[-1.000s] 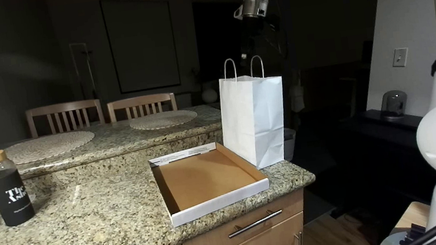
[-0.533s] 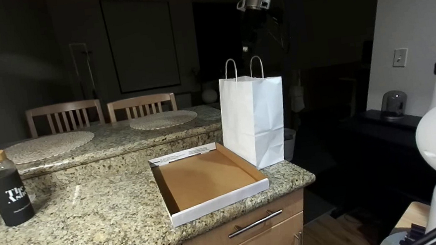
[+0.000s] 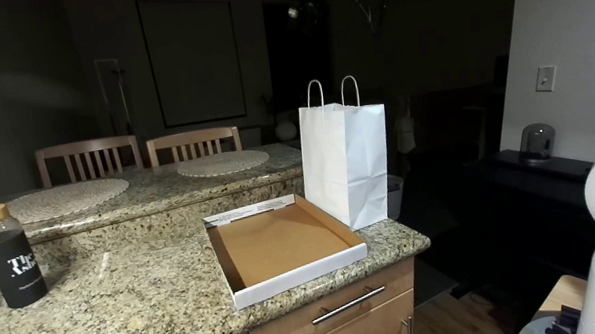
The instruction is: Put the napkin in the white paper bag.
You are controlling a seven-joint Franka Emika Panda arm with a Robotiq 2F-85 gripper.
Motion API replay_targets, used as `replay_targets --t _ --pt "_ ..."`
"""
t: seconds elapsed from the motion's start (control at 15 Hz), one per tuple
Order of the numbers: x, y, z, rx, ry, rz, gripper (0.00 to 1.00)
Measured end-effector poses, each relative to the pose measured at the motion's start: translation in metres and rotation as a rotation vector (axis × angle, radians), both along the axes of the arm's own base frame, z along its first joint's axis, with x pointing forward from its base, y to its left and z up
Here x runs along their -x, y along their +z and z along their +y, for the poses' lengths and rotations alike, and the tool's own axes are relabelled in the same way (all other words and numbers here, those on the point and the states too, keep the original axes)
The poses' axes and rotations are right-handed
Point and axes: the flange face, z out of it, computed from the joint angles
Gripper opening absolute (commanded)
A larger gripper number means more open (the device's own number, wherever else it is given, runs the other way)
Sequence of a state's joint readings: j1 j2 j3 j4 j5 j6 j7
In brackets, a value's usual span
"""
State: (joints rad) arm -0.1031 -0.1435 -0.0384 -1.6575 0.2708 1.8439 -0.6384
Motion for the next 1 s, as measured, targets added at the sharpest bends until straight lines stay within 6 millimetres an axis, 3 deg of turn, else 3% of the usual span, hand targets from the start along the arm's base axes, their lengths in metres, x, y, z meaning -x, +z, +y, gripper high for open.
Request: replay_targets --t 0.2,0.4,0.53,0.73,0.87,1.0 --pt "0.004 -0.018 0.067 -0.016 -0.130 0.061 1.00" --pt "-0.006 -0.059 0.112 -0.040 -0.255 0.179 1.00" --pt "-0.017 -0.092 0.121 -0.054 -0.337 0.261 1.00" --pt "-0.032 -0.134 0.112 -0.073 -0.466 0.358 1.00" --pt "-0.038 -0.152 0.107 -0.080 -0.515 0.387 1.00" --pt "-0.040 -0.157 0.107 -0.081 -0.527 0.396 1.00"
